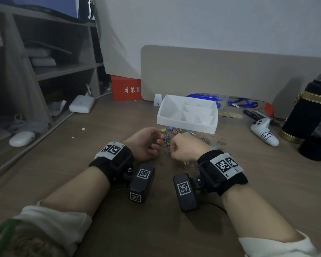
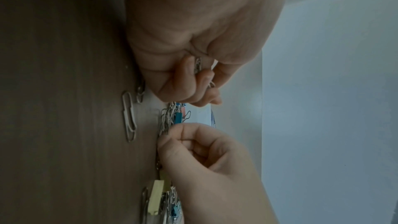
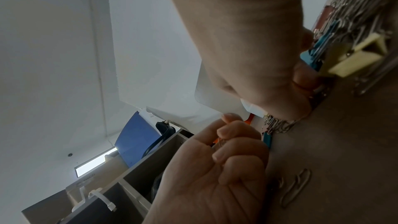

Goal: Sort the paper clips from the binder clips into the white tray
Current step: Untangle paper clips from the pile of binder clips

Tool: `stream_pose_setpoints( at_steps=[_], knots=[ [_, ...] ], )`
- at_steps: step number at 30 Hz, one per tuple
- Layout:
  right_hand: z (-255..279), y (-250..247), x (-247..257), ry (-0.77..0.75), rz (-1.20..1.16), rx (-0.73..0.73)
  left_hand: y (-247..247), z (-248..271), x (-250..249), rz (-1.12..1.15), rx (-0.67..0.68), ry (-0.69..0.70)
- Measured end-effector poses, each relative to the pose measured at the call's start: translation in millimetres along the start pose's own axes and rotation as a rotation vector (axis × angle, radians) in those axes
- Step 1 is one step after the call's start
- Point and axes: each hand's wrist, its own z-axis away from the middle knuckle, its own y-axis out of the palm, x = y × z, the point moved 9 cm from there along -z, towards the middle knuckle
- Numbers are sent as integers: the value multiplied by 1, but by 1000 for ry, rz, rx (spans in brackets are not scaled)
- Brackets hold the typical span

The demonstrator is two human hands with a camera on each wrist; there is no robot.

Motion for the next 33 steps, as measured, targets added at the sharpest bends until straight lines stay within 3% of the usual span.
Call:
stream_pose_setpoints(
  at_steps=[5,11,15,20,24,28,33],
  knots=[
    [0,-8,0,-16,-21,-88,-1,-1,0,7,-6,7],
    [1,-30,-1,-40,-166,-333,-1,-1,-1,21,0,11],
    [0,-33,-4,-46,-201,-388,-1,-2,0,38,8,-2],
    [4,-46,-1,-104,-392,-521,-1,-1,2,30,9,-21],
    [7,-48,15,-216,-551,-503,5,2,4,-6,53,-36],
    [2,-35,17,-218,-521,-384,9,2,3,44,95,-29],
    [1,-37,15,-205,-468,-441,3,2,-5,153,53,29]
  ],
)
